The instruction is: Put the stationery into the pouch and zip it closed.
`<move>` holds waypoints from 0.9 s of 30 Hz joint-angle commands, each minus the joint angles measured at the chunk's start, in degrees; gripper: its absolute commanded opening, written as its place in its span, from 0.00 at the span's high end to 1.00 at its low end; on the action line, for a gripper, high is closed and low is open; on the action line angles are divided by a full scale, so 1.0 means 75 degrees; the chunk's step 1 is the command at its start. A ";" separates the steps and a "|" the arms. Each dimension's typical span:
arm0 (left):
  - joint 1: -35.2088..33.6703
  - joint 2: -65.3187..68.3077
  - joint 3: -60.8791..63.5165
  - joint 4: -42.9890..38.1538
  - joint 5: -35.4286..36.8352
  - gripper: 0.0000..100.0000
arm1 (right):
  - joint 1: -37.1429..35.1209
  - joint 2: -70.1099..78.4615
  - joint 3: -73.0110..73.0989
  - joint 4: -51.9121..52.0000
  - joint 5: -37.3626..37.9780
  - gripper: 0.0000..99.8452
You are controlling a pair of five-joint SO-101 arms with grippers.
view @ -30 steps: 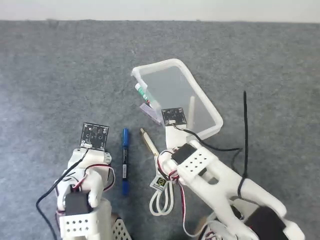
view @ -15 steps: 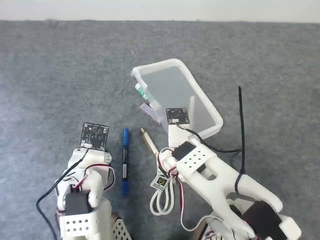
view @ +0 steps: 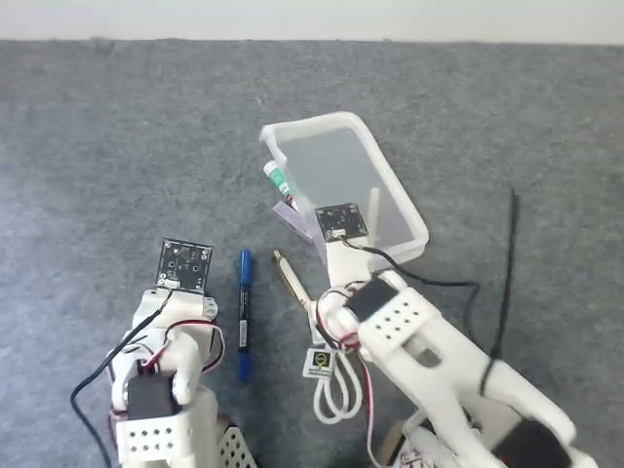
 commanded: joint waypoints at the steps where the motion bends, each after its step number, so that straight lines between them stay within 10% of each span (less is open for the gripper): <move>1: -0.0035 -0.0164 -0.0322 -0.0211 -0.0059 0.98 | 0.0147 -0.1014 -0.0305 0.0311 0.0891 0.99; 8: -0.0856 -0.0164 -0.0498 -0.0316 0.0973 0.77 | 0.0205 -0.1963 -0.0152 0.0287 0.2415 0.99; 16: -0.0961 -0.0164 -0.1155 -0.0352 0.1418 0.74 | 0.0920 -0.3288 -0.0152 0.0229 0.4888 0.99; 27: 0.0469 -0.0164 -0.2057 -0.0363 0.2157 0.74 | 0.0897 -0.4472 -0.0293 -0.0053 0.4993 0.99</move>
